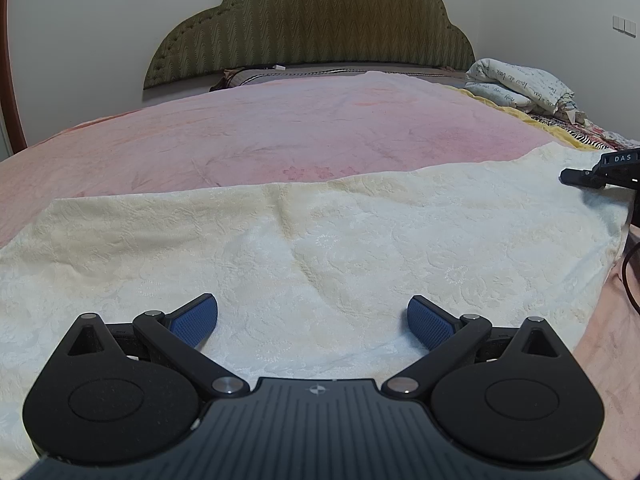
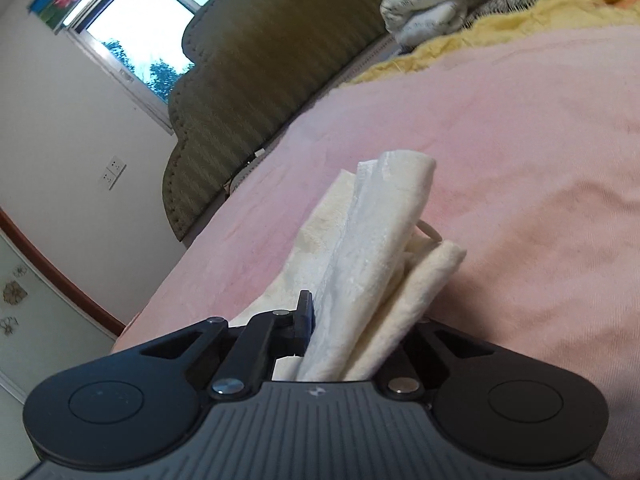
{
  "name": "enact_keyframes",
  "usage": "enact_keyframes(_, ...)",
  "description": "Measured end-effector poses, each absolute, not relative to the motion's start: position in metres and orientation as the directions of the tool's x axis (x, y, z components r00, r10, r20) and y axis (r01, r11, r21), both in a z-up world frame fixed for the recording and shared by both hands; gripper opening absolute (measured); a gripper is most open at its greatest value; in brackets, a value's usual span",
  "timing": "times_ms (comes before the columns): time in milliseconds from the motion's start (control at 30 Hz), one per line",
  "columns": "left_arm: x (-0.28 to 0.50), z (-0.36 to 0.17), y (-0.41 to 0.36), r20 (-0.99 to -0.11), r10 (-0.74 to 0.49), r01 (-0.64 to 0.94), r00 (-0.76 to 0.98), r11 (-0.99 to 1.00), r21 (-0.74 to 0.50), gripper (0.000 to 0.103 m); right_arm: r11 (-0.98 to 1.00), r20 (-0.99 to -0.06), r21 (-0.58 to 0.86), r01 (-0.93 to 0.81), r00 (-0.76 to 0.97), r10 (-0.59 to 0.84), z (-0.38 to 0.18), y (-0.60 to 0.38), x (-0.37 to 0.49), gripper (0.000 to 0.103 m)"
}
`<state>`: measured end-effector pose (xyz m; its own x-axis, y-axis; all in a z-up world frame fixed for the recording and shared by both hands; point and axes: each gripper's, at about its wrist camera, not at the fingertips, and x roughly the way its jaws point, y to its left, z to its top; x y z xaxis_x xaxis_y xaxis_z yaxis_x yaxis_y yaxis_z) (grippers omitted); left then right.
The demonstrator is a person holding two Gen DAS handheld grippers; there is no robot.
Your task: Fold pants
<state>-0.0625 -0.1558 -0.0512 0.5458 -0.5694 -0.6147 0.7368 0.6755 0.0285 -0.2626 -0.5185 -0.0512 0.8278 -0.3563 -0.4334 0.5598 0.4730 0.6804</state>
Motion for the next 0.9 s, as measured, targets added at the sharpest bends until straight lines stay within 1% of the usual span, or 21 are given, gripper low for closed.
enact_keyframes(100,-0.057,-0.047,-0.150,-0.615,-0.592,0.742,0.521,0.671,-0.017,0.100,0.539,-0.434,0.614,0.578,0.816,-0.381,-0.036,-0.510,-0.256,0.006)
enact_keyframes(167,-0.050,-0.042,-0.144,-0.618,-0.626,0.741,0.476,0.663,-0.101,0.100,0.583,-0.430,0.569,0.580,0.814,-0.389,-0.023,-0.503,-0.250,0.006)
enact_keyframes(200,-0.045,-0.039,-0.141,-0.620,-0.649,0.736,0.441,0.656,-0.163,0.101,0.606,-0.428,0.546,0.578,0.815,-0.391,-0.017,-0.499,-0.245,0.006)
enact_keyframes(267,-0.034,-0.033,-0.136,-0.609,-0.719,0.712,0.337,0.617,-0.336,0.101,0.665,-0.426,0.473,0.578,0.811,-0.401,-0.001,-0.487,-0.234,0.006)
enact_keyframes(300,-0.025,-0.030,-0.134,-0.589,-0.760,0.683,0.274,0.585,-0.438,0.101,0.701,-0.423,0.423,0.574,0.809,-0.408,0.006,-0.478,-0.226,0.006)
enact_keyframes(400,0.000,-0.031,-0.133,-0.507,-0.856,0.531,0.100,0.477,-0.700,0.101,0.802,-0.414,0.237,0.548,0.804,-0.427,0.026,-0.443,-0.202,0.006)
enact_keyframes(467,0.014,-0.036,-0.135,-0.454,-0.890,0.409,0.035,0.427,-0.806,0.101,0.849,-0.410,0.134,0.511,0.809,-0.422,0.033,-0.417,-0.188,0.006)
enact_keyframes(567,0.022,-0.042,-0.134,-0.362,-0.932,0.271,0.011,0.351,-0.896,0.102,0.900,-0.404,0.019,0.435,0.827,-0.391,0.038,-0.375,-0.169,0.006)
enact_keyframes(633,0.023,-0.044,-0.132,-0.295,-0.956,0.213,0.009,0.290,-0.933,0.102,0.926,-0.406,-0.012,0.377,0.845,-0.349,0.038,-0.350,-0.158,0.006)
enact_keyframes(700,0.025,-0.045,-0.129,-0.247,-0.969,0.171,0.024,0.248,-0.954,0.102,0.947,-0.424,-0.016,0.322,0.855,-0.298,0.033,-0.327,-0.148,0.006)
enact_keyframes(767,0.026,-0.047,-0.126,-0.229,-0.972,0.156,0.053,0.235,-0.960,0.103,0.960,-0.443,-0.010,0.279,0.860,-0.254,0.027,-0.308,-0.141,0.006)
enact_keyframes(900,0.034,-0.055,-0.126,-0.254,-0.965,0.103,0.060,0.259,-0.960,0.103,0.972,-0.458,-0.018,0.234,0.862,-0.215,0.020,-0.281,-0.137,0.007)
